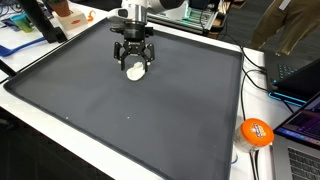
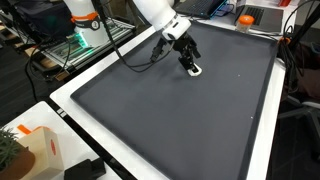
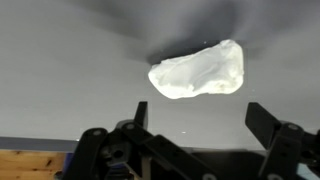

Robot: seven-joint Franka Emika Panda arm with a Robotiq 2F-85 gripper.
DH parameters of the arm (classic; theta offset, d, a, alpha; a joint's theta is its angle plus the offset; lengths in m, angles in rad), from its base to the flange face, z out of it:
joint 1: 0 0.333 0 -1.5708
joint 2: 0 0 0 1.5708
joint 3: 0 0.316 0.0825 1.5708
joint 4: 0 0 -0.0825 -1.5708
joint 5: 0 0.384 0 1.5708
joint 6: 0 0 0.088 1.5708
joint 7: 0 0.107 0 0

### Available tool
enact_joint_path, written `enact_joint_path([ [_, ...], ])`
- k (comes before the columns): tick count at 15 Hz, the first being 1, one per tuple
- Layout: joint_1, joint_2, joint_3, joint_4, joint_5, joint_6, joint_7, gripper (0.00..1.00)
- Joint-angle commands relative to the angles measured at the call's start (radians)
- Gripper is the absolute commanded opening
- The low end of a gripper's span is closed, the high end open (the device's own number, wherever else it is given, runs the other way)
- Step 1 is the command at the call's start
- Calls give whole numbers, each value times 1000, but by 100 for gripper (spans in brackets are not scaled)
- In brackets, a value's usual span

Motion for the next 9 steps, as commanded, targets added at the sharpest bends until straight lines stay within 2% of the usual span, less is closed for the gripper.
enact_joint_path([
  [1, -50, 46, 32, -22, -71, 46, -13, 100],
  [9, -104, 93, 70, -50, -167, 106, -3, 100],
])
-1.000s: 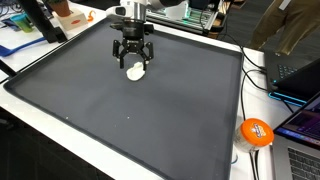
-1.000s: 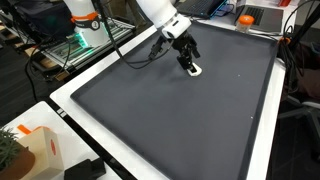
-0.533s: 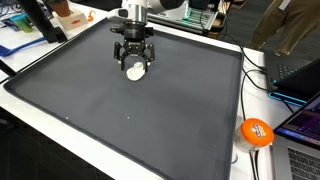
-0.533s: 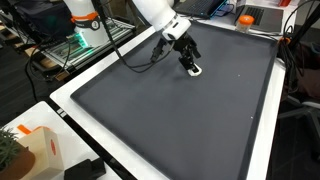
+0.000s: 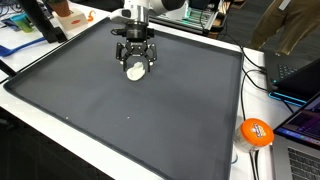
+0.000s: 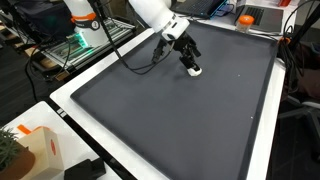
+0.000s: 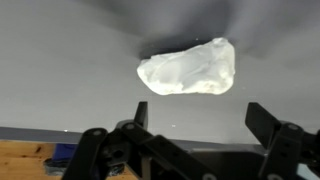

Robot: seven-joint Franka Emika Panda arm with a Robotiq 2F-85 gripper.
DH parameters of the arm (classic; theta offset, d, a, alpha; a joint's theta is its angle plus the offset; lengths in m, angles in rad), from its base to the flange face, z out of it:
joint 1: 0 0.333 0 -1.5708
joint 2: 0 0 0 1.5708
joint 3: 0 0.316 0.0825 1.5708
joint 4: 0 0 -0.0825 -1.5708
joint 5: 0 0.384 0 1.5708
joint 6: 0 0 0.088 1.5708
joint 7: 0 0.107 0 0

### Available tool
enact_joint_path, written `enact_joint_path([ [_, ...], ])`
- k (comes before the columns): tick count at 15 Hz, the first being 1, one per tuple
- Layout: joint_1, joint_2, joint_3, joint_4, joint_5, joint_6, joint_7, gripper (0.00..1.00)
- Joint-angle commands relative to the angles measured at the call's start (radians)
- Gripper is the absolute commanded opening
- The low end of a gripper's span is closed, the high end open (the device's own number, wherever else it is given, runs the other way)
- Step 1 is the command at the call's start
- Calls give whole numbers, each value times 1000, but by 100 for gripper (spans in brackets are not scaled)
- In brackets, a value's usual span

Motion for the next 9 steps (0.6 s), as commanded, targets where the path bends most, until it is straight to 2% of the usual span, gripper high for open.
enact_joint_path([
  [1, -51, 31, 33, -31, -55, 46, -1, 100],
  [6, -70, 33, 49, -45, -80, 74, 0, 100],
  [7, 4, -32, -62, -55, -246, 64, 200, 100],
  [9, 30, -44, -118, -52, -383, 72, 315, 100],
])
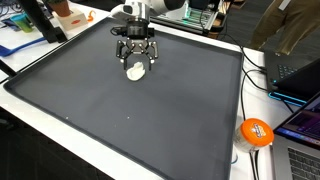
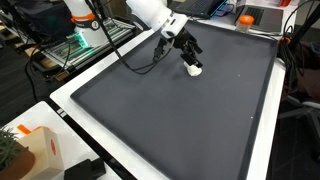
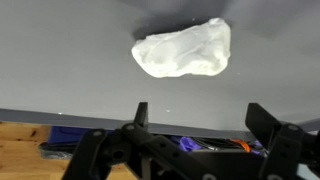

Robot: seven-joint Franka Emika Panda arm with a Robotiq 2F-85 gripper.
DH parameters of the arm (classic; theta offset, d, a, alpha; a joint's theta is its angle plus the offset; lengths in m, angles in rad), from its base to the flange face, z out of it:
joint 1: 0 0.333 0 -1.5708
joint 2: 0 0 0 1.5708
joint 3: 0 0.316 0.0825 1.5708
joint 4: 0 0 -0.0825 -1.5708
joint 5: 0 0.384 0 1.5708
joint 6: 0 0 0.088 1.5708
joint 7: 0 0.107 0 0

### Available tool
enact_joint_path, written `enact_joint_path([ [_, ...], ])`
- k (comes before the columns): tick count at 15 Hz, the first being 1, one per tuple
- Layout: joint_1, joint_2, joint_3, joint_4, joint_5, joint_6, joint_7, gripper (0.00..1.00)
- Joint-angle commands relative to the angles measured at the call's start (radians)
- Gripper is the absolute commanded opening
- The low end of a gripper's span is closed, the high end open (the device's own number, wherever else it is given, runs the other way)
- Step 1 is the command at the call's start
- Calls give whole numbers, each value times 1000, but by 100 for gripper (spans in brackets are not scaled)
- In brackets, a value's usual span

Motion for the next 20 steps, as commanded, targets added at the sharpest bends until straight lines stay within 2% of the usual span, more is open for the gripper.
enact_joint_path([
  [1, 73, -58, -143, -23, -266, 26, 269, 100],
  [5, 159, -89, -284, -12, -498, 67, 504, 100],
  [6, 176, -106, -305, -14, -536, 71, 564, 100],
  [8, 160, -145, -294, -25, -643, 72, 702, 100],
  [9, 51, -145, -171, -44, -643, 33, 678, 100],
  [11, -6, -205, -99, -54, -699, -33, 788, 100],
  [14, -54, -357, -18, -50, -620, -244, 887, 100],
  [16, -100, -411, 51, -13, -625, -401, 928, 100],
  [18, -146, -433, 135, 17, -614, -566, 941, 100],
  [20, -190, -447, 217, 52, -548, -737, 893, 100],
])
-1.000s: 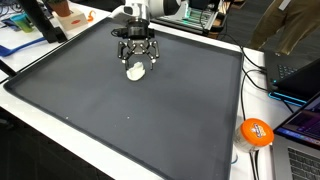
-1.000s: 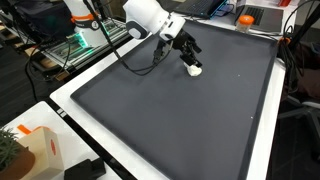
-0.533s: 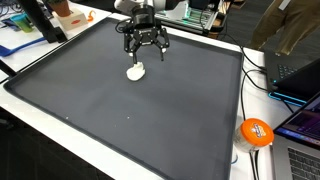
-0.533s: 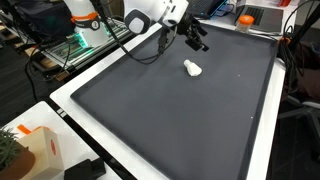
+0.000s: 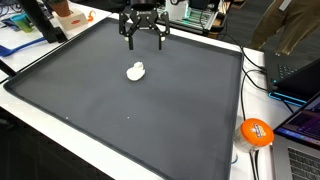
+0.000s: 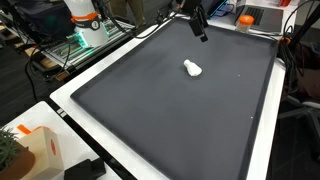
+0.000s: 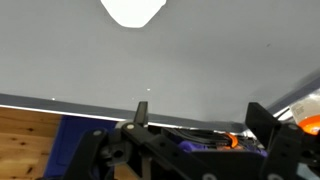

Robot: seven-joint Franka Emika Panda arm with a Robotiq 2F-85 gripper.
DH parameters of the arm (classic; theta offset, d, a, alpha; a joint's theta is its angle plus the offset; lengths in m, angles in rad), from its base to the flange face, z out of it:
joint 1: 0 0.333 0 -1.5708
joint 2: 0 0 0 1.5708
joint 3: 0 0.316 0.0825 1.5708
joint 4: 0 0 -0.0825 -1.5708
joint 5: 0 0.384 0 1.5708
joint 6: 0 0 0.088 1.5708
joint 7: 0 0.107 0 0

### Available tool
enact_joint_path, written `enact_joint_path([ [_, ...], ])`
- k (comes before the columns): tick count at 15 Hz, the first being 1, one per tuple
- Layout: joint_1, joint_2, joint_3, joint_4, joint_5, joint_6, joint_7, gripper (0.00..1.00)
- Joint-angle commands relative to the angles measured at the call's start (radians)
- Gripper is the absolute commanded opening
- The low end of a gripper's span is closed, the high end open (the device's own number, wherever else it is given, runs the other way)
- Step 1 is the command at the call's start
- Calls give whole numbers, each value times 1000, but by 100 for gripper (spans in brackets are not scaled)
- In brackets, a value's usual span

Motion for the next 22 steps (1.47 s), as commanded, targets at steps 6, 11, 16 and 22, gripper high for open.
enact_joint_path([
  [6, -173, -104, 212, 157, 318, -723, -207, 100],
  [11, -34, -222, 7, 253, 554, -990, -461, 100],
  [16, 168, -243, -222, 262, 585, -971, -519, 100],
  [22, 400, -306, -471, 234, 564, -907, -801, 100],
])
